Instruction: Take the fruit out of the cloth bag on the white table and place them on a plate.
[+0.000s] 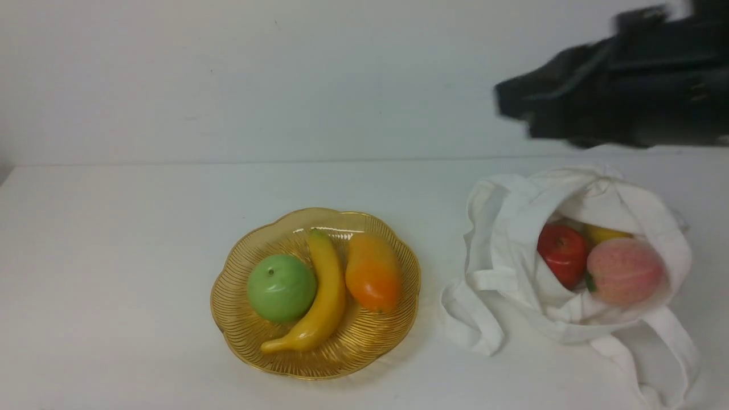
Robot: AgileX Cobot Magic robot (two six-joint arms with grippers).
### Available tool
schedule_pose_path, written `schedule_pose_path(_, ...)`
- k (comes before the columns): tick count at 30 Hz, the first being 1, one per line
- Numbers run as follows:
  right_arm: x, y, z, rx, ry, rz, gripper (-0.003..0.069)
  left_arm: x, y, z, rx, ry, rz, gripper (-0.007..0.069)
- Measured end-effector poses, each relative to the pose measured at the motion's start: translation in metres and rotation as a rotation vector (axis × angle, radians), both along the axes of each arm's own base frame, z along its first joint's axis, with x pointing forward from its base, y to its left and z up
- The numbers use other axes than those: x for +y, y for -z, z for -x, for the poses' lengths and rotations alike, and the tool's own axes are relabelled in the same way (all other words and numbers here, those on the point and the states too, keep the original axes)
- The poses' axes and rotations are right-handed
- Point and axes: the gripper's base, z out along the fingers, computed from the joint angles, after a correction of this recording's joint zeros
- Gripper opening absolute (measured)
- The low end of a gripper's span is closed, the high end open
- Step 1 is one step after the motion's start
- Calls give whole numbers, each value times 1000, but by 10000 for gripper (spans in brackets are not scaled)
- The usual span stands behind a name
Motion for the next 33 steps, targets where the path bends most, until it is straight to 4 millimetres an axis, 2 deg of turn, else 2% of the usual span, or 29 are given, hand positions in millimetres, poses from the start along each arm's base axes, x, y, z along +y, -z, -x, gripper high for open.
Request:
schedule_pose_path(2, -23, -12, 25, -72, 55, -31, -3, 0, 0, 0, 0, 0, 0, -8)
schedule_pose_path(5, -57, -10, 64, -186, 126, -69, -12, 0, 0, 0, 0, 0, 0, -8)
schedule_pose_path(7, -72, 9, 85, -232, 149, -95, -13, 0, 0, 0, 0, 0, 0, -8)
schedule_pose_path(8, -73, 11, 86, -238, 150, -106, -13, 0, 0, 0, 0, 0, 0, -8)
schedule_pose_path(10, -84, 33, 102, -266, 151, -135, -13, 0, 0, 0, 0, 0, 0, -8)
schedule_pose_path(11, -89, 50, 113, -285, 145, -173, -13, 0, 0, 0, 0, 0, 0, -8)
schedule_pose_path(13, -95, 69, 123, -337, 127, -212, -13, 0, 0, 0, 0, 0, 0, -8)
schedule_pose_path(16, -101, 106, 143, -505, 60, -275, -13, 0, 0, 0, 0, 0, 0, -8)
schedule_pose_path(21, -97, 132, 154, -677, -41, -344, -13, 0, 0, 0, 0, 0, 0, -8)
schedule_pose_path(26, -92, 154, 157, -731, -101, -356, -13, 0, 0, 0, 0, 0, 0, -8)
schedule_pose_path(33, -91, 161, 156, -690, -110, -397, -13, 0, 0, 0, 0, 0, 0, -8)
